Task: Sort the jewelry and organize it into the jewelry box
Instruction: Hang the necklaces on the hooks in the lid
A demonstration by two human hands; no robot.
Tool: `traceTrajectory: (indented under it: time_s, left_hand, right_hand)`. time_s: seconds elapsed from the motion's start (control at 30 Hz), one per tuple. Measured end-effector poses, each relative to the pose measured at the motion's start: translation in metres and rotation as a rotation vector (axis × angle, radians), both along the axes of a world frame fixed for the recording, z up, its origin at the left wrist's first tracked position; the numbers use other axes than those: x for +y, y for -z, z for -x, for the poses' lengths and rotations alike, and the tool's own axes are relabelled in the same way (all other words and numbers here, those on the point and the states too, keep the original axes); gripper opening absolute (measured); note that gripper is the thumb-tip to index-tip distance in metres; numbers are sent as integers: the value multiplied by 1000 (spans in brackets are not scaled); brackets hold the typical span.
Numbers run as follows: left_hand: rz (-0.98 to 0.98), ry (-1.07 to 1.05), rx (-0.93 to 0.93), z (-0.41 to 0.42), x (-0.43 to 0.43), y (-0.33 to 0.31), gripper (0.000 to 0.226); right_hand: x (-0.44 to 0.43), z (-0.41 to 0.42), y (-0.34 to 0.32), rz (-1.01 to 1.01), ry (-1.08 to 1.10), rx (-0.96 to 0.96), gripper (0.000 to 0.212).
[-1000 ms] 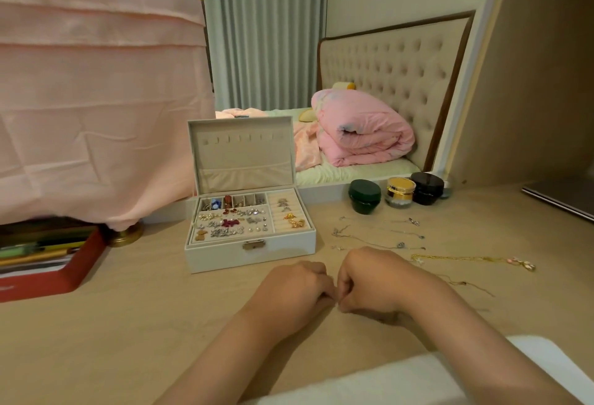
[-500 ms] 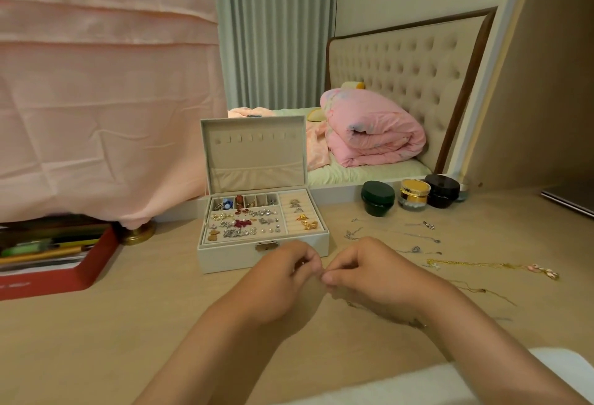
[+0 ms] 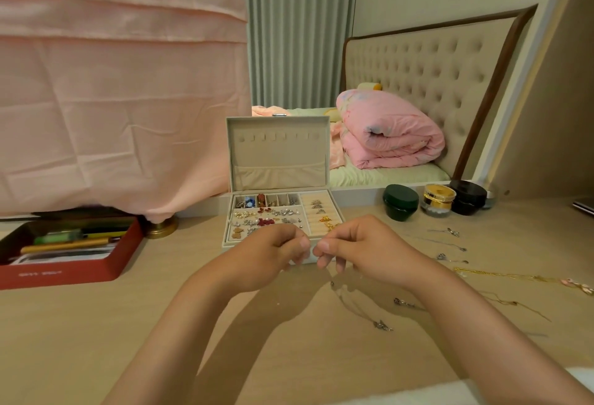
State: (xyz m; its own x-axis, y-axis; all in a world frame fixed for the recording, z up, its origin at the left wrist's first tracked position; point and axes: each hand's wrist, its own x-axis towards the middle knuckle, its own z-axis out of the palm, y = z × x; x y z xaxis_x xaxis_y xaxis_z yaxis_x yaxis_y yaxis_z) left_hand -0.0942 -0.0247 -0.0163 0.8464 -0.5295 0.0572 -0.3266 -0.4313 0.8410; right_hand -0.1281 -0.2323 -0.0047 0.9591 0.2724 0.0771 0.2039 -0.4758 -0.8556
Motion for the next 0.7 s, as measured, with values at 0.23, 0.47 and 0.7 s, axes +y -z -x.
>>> traceTrajectory:
  time_s: [0.23,0.47,0.7]
  left_hand:
    - [268,-37,229,1,4,4,32]
    - [207,-38,225,-4,19,3,36]
    - [532,-65,454,-7,11,11,37]
  right_hand:
    - [10,-13,3,-51,2,-15,16]
    - [21,-23,3,26,-51,-10,21]
    - [32,-29,12,-37,-9,-25,29]
